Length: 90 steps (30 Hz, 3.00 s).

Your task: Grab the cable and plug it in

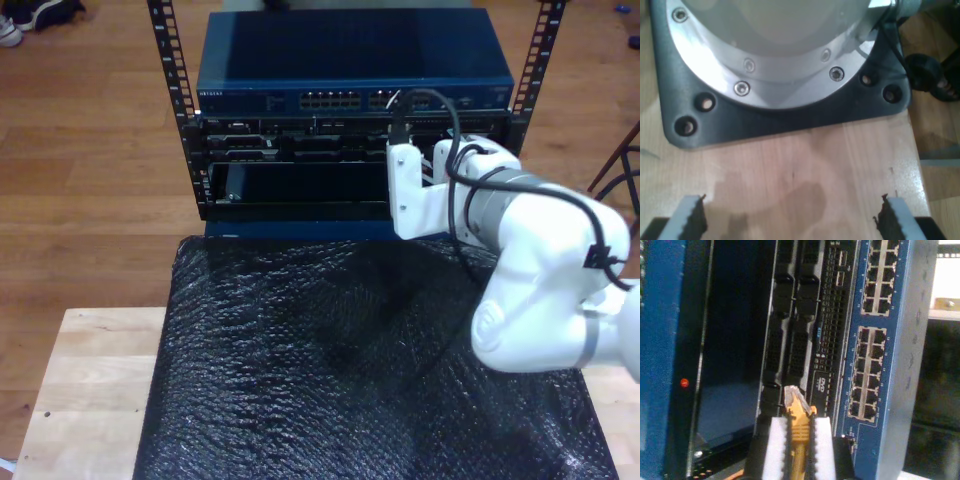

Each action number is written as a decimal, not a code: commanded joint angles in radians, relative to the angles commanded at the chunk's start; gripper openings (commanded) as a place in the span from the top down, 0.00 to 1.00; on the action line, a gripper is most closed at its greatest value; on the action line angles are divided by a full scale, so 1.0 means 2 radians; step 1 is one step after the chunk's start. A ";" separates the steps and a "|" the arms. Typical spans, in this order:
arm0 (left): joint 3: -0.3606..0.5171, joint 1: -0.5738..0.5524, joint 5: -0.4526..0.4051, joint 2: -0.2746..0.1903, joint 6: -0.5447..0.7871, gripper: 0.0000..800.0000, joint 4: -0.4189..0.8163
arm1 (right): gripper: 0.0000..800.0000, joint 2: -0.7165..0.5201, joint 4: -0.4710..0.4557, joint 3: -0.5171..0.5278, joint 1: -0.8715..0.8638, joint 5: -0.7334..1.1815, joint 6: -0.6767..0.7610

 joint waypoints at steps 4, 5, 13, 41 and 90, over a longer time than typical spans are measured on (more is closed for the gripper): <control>0.000 0.000 0.000 0.000 0.000 0.00 0.000 | 1.00 -0.001 0.000 0.001 0.001 -0.012 -0.001; 0.000 0.000 0.000 0.000 0.000 0.00 0.000 | 1.00 -0.002 0.000 0.001 0.001 -0.012 -0.001; 0.000 0.000 0.000 0.000 0.000 0.00 0.000 | 1.00 -0.021 -0.004 -0.001 0.002 -0.013 -0.002; 0.000 0.000 0.000 0.001 0.000 0.00 0.000 | 1.00 0.021 -0.003 0.009 0.015 -0.097 -0.002; 0.000 0.000 0.000 0.000 0.000 0.00 0.000 | 1.00 0.229 -0.001 -0.133 -0.003 -0.289 0.071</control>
